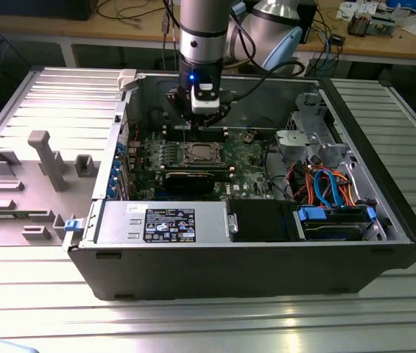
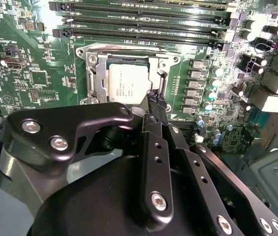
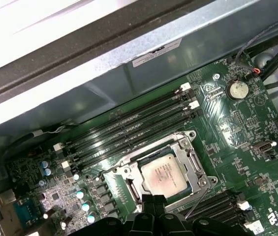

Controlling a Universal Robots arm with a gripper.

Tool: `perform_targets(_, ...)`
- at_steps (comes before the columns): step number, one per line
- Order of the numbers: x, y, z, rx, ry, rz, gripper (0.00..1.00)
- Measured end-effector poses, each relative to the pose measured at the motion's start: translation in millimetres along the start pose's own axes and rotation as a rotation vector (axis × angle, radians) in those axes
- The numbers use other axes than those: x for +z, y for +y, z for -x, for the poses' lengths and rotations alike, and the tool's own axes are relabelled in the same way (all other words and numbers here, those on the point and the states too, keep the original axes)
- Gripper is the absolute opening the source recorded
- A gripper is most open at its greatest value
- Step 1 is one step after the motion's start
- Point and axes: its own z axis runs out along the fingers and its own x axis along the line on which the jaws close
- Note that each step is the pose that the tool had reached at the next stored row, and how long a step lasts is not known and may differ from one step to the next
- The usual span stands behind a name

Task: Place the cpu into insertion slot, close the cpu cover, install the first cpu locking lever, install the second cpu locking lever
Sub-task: 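Install the first cpu locking lever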

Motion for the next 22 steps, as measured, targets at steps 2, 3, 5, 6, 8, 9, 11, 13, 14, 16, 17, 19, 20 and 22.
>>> perform_targets(2,-2.4,0.0,0.0,0.000,0.0000,0.0000,0.11)
perform_targets(3,-2.5,0.0,-0.1,-0.001,0.0001,0.0002,0.11)
perform_targets(5,-2.5,0.0,0.0,-0.013,-0.0001,-0.0002,0.11)
perform_targets(6,-2.6,0.0,0.0,-0.024,-0.0001,-0.0004,0.11)
perform_targets(8,-2.6,-0.1,-0.1,-0.042,-0.0003,-0.0009,0.11)
perform_targets(9,-2.6,-0.1,-0.1,-0.051,-0.0004,-0.0010,0.11)
perform_targets(11,-2.6,0.0,-0.1,-0.072,-0.0005,-0.0013,0.11)
perform_targets(13,-2.6,-0.1,-0.2,-0.089,-0.0007,-0.0016,0.11)
perform_targets(14,-2.6,-0.1,-0.3,-0.097,-0.0007,-0.0018,0.11)
perform_targets(16,-2.6,-0.2,-0.3,-0.113,-0.0009,-0.0021,0.11)
perform_targets(17,-2.6,-0.2,-0.4,-0.120,-0.0009,-0.0022,0.11)
perform_targets(19,-2.6,-0.2,-0.5,-0.134,-0.0011,-0.0024,0.11)
perform_targets(20,-2.6,-0.2,-0.5,-0.140,-0.0011,-0.0025,0.11)
perform_targets(22,-2.6,-0.4,-0.9,-0.156,-0.0012,-0.0028,0.11)
